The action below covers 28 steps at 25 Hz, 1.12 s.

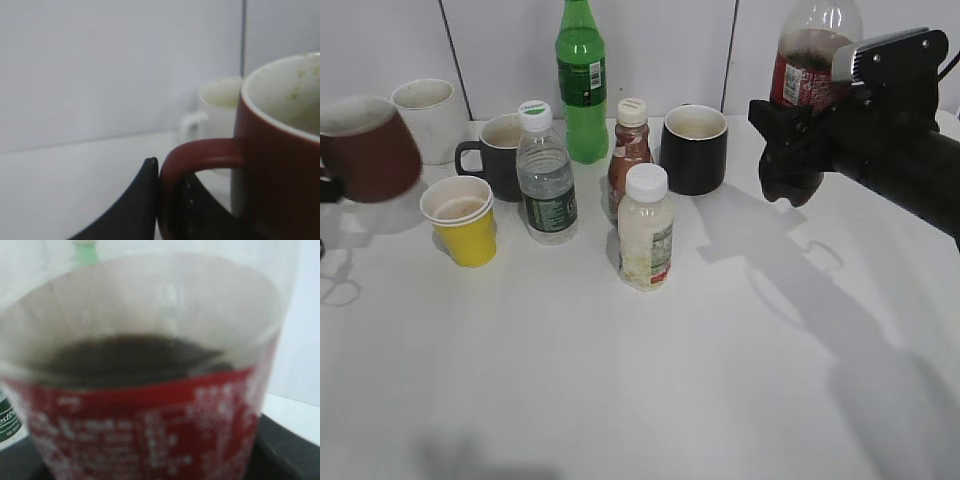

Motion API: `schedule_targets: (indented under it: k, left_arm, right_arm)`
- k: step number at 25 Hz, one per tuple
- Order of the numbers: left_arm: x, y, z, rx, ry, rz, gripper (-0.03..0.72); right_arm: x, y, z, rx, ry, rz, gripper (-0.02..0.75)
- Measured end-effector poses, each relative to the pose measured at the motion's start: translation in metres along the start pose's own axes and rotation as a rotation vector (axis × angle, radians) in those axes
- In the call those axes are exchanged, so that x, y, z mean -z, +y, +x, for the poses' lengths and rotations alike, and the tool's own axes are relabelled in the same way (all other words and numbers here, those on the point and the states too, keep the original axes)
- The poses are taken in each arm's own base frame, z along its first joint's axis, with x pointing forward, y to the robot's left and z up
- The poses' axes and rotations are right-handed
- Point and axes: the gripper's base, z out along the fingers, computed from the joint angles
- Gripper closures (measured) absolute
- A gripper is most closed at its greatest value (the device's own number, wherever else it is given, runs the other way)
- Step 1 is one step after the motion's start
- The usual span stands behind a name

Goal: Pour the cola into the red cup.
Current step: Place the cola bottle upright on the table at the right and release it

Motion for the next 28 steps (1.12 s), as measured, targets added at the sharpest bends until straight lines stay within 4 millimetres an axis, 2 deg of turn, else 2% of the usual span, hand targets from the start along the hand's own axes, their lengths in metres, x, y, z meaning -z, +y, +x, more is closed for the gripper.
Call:
schedule_targets:
  k: [6, 11, 17, 22, 28]
  left_arm:
    - [-0.035, -0.003, 0.039, -0.012, 0.054, 0.056, 0.635]
    - [-0.049, 0.004, 0.059, -0.026, 0.071, 0.079, 0.635]
    - [-0.048, 0.008, 0.067, -0.018, 0.057, 0.08, 0.627]
    - [-0.039, 0.005, 0.074, 0.0, 0.084, 0.085, 0.526]
    - [-0.026, 0.002, 0.077, 0.015, 0.099, 0.082, 0.454]
  right_arm:
    - [0.0, 0.0, 0.0, 0.001, -0.001, 0.0, 0.258]
    - [0.0, 0.0, 0.0, 0.001, -0.003, 0.0, 0.258]
    - [0.0, 0.0, -0.004, 0.001, -0.049, -0.005, 0.258]
    - [0.0, 0.0, -0.005, 0.002, -0.051, -0.005, 0.258]
    - [0.0, 0.0, -0.004, 0.002, -0.043, -0.004, 0.258]
